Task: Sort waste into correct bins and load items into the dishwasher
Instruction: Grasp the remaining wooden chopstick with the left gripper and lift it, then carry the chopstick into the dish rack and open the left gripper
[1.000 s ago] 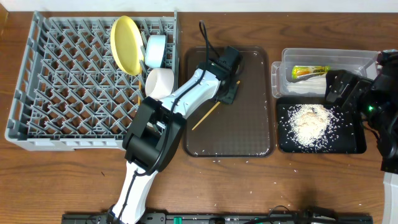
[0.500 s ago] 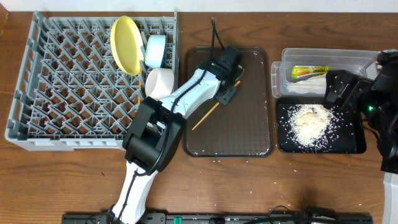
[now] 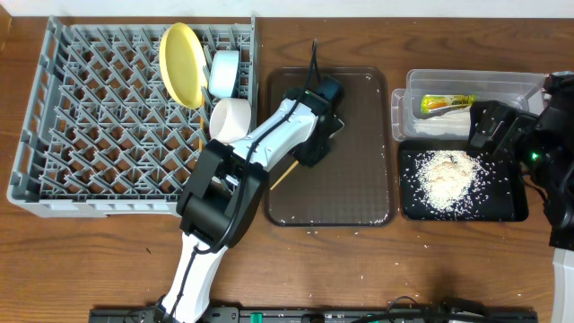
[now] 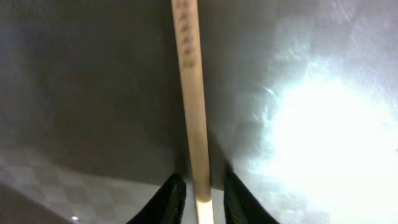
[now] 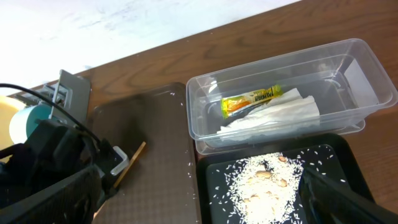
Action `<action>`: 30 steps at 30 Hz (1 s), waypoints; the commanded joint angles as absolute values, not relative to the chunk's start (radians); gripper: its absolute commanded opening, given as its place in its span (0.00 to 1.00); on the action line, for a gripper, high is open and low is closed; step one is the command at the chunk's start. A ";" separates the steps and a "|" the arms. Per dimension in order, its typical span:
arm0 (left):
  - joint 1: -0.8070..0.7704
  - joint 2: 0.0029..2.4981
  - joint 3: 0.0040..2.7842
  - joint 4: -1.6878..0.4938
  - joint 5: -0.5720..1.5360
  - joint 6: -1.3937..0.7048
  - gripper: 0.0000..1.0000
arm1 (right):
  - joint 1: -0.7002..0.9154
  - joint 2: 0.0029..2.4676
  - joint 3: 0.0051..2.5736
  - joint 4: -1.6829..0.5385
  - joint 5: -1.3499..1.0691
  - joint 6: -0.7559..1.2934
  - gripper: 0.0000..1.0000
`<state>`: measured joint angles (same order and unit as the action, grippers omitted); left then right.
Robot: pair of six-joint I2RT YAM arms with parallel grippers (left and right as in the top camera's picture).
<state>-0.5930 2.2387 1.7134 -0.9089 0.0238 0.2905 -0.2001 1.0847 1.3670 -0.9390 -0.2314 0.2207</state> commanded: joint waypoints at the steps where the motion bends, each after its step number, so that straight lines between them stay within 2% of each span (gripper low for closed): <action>1: -0.594 2.254 1.723 -0.923 0.044 0.271 0.14 | -0.205 1.083 1.376 -0.939 -0.228 0.231 0.99; 3: -0.594 2.254 1.723 -0.927 0.044 0.264 0.08 | -0.205 1.083 1.376 -0.940 -0.228 0.231 0.99; 11: -0.591 2.226 1.833 -1.037 0.036 0.179 0.07 | -0.205 1.083 1.376 -0.939 -0.228 0.231 0.99; 17: -0.540 2.083 1.953 -1.129 0.035 0.123 0.08 | -0.205 1.083 1.376 -0.939 -0.228 0.231 0.99; 24: -0.363 1.892 1.955 -1.169 0.033 0.087 0.08 | -0.205 1.083 1.376 -0.939 -0.228 0.231 0.99; 30: -0.184 1.892 1.917 -1.215 0.030 0.088 0.08 | -0.205 1.083 1.376 -0.940 -0.228 0.231 0.99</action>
<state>-0.2371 1.8500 1.9537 -1.2068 0.0380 0.1013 -0.2001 1.0843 1.3670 -0.9390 -0.2314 0.2207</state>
